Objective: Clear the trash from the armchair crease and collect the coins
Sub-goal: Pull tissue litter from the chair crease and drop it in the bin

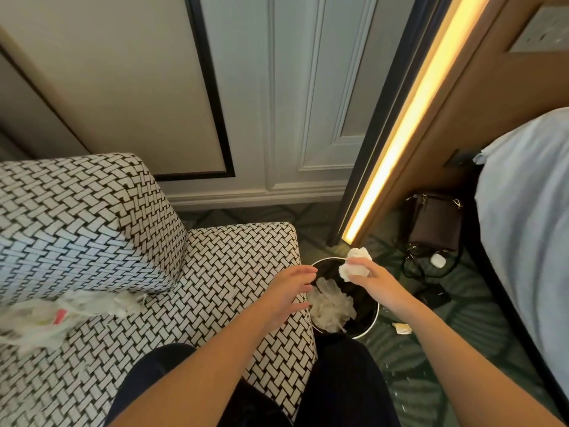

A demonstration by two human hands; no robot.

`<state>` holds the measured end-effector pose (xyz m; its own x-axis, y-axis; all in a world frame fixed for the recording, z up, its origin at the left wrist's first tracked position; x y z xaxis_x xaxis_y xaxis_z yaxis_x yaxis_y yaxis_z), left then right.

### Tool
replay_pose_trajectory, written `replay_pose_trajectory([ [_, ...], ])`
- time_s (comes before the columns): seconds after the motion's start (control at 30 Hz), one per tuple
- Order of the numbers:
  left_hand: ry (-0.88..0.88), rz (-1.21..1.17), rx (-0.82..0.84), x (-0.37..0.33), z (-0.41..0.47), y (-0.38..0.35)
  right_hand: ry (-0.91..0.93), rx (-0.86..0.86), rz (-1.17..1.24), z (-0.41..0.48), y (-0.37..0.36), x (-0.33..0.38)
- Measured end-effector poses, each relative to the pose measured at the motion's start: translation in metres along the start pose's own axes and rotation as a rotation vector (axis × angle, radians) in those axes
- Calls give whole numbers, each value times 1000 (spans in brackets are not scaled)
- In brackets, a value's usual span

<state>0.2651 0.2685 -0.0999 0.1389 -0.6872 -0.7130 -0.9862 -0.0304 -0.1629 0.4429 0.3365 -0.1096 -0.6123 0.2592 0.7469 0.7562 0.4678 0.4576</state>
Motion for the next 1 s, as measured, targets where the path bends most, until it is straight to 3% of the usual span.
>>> replay_pose_trajectory([
  [0.2, -12, 14, -32, -6, -14, 6, -29, 84, -21, -15, -1, 7],
  [0.43, -122, 94, -127, -26, -52, 29, 4, 55, -80, -35, 3, 41],
  [0.73, -316, 171, -287, -40, -136, 117, 330, 5, -201, -73, -45, 155],
  [1.0, -365, 36, -463, -1, -221, 223, 582, 255, -359, -128, -173, 241],
])
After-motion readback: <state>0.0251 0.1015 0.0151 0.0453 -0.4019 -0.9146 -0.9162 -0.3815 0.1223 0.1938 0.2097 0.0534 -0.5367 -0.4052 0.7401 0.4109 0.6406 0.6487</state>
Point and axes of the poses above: each hand's wrist, its own z-axis towards the middle knuckle, its own y-axis out of the back of the hand, x = y × z, the point moved 8 cm from there along z, towards the middle knuckle, and after that the axes turned 4 degrees about y, right-handed, at the moved point
